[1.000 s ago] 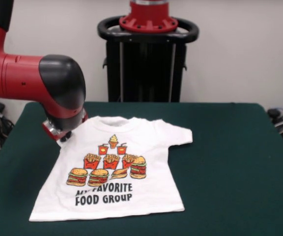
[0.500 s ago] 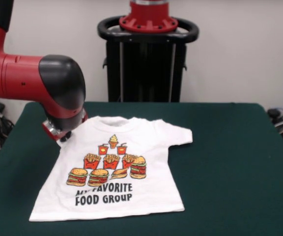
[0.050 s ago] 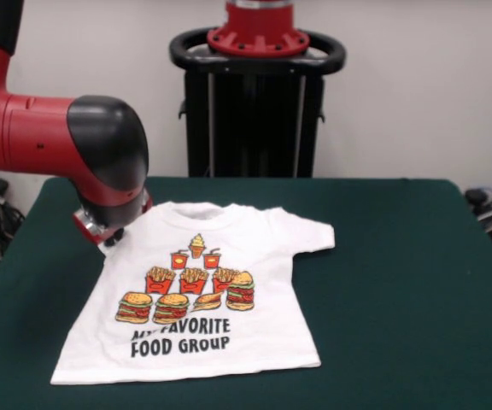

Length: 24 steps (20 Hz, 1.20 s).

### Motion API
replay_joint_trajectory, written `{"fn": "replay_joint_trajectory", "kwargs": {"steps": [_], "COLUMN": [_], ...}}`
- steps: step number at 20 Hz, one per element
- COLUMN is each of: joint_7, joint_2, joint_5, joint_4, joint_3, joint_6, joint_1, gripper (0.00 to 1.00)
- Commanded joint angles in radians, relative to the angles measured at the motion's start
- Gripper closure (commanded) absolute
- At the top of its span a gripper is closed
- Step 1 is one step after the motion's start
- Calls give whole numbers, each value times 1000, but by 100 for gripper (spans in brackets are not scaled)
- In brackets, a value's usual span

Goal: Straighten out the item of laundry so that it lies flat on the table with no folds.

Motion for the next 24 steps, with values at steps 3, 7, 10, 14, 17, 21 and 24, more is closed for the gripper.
{"fn": "replay_joint_trajectory", "kwargs": {"steps": [3,7,10,14,17,21,24], "joint_7": [-132,-133,-135,-149,-166,-181,-190], "joint_2": [100,100,95,89,86,81,78], "joint_5": [-153,-166,-173,-177,-180,-183,-185], "joint_4": [-143,-152,-154,-154,-157,-161,-164], "joint_3": [-27,-32,-36,-35,-33,-32,-31], "joint_6": [-89,-90,-84,-80,-77,-72,-72], "joint_1": [2,5,7,1,-4,-9,-11], "gripper": [100,100,100,100,100,100,100]}}
